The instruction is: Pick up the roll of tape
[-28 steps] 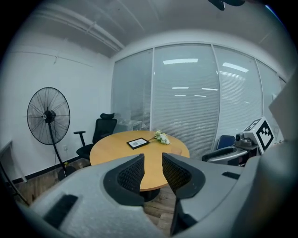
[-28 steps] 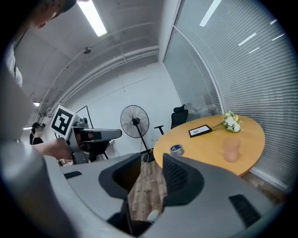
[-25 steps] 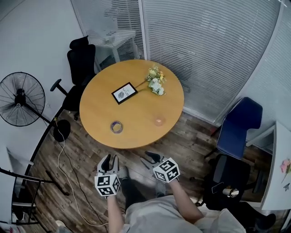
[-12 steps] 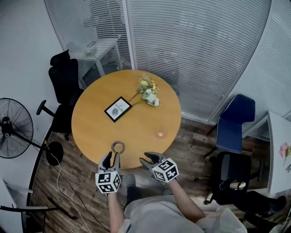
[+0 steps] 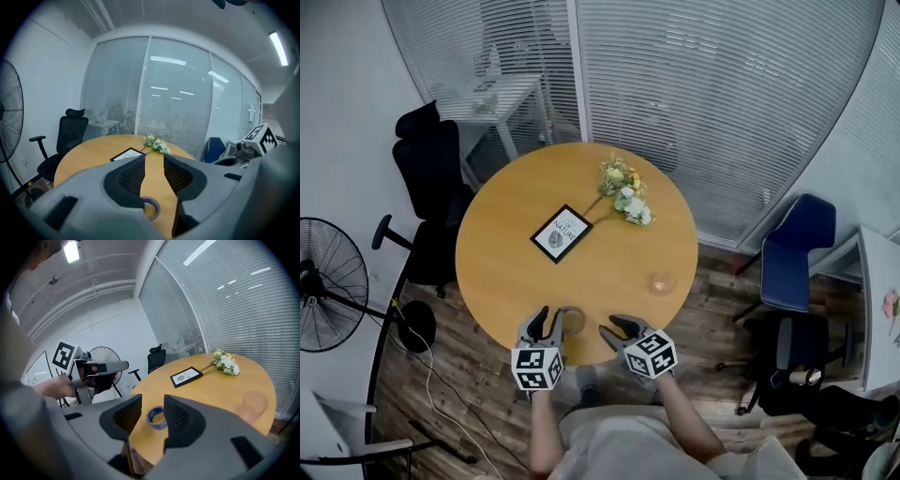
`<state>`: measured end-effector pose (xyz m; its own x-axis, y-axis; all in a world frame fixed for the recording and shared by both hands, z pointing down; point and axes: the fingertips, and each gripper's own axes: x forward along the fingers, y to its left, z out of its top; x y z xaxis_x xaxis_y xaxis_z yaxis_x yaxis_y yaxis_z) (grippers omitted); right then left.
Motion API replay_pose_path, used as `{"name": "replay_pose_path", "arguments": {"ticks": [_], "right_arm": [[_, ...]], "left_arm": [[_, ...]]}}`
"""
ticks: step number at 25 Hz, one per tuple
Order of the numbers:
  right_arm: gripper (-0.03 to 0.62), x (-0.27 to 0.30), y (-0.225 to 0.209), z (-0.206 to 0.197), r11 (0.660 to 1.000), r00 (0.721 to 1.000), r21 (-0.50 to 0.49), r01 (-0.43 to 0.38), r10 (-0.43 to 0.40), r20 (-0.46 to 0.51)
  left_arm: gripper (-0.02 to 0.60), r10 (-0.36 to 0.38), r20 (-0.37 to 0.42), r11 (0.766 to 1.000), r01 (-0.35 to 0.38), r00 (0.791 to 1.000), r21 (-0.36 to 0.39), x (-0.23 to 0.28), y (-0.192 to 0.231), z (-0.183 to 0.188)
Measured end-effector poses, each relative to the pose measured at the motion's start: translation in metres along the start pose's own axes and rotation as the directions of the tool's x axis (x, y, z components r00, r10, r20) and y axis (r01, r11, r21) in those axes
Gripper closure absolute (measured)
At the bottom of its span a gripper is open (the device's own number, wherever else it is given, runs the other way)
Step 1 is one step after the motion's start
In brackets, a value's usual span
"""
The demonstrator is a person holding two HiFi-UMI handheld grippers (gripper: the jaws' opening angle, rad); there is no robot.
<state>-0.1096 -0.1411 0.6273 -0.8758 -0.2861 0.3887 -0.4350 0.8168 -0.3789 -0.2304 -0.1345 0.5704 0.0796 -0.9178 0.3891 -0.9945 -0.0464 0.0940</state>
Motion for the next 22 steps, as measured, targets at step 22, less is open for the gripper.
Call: {"name": "replay_pose_path", "arguments": {"ticks": [22], "right_arm": [[0.464,0.047,-0.002,-0.030,0.963,0.978,0.178,0.203,-0.207,0.003]], "left_arm": [[0.468,-0.272,-0.285,0.943,0.314,0.919,0.114,0.071,0.050,-0.091]]}}
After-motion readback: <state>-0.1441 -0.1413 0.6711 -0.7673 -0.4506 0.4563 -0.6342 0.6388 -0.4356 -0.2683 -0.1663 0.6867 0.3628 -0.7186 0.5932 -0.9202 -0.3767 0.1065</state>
